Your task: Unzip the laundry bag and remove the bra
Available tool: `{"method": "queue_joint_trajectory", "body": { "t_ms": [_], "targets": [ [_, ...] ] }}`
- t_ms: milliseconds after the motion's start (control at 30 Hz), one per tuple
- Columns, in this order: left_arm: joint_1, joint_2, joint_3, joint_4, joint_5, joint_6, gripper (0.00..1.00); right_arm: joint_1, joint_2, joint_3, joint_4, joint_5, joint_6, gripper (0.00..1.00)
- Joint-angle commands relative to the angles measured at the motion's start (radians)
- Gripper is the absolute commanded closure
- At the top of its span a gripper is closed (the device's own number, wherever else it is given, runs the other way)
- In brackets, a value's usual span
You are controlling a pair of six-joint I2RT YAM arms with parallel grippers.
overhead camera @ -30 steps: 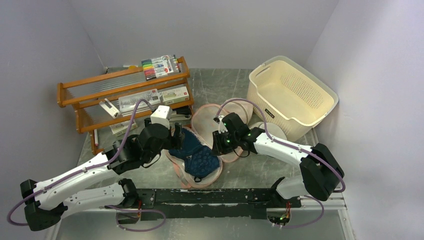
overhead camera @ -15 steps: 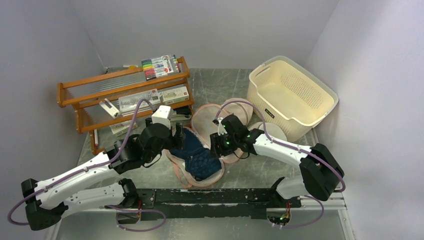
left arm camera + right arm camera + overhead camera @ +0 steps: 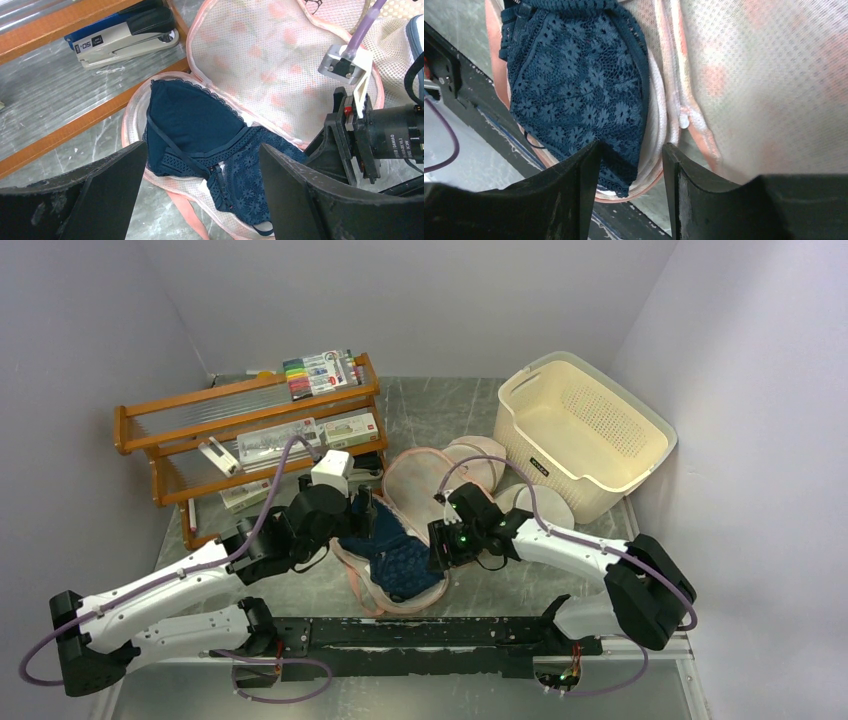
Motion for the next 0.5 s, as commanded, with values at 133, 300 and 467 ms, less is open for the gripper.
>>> {"method": "queue_joint_trajectory", "body": {
  "t_ms": [133, 300, 467],
  "targets": [
    [0.006, -0.004, 0.001, 0.027, 0.015, 0.009, 0.07, 0.032, -0.011, -0.024, 0.106, -0.059, 0.08, 0.56],
    [0.007, -0.024, -0.005, 0.015, 0.01, 0.001, 0.07, 0.058, -0.013, 0.027, 0.033, 0.003, 0.055, 0.53],
    [0.007, -0.036, -0.013, 0.008, 0.007, -0.005, 0.07, 0.087, -0.027, 0.036, 0.018, 0.02, 0.069, 0.5]
  ]
}}
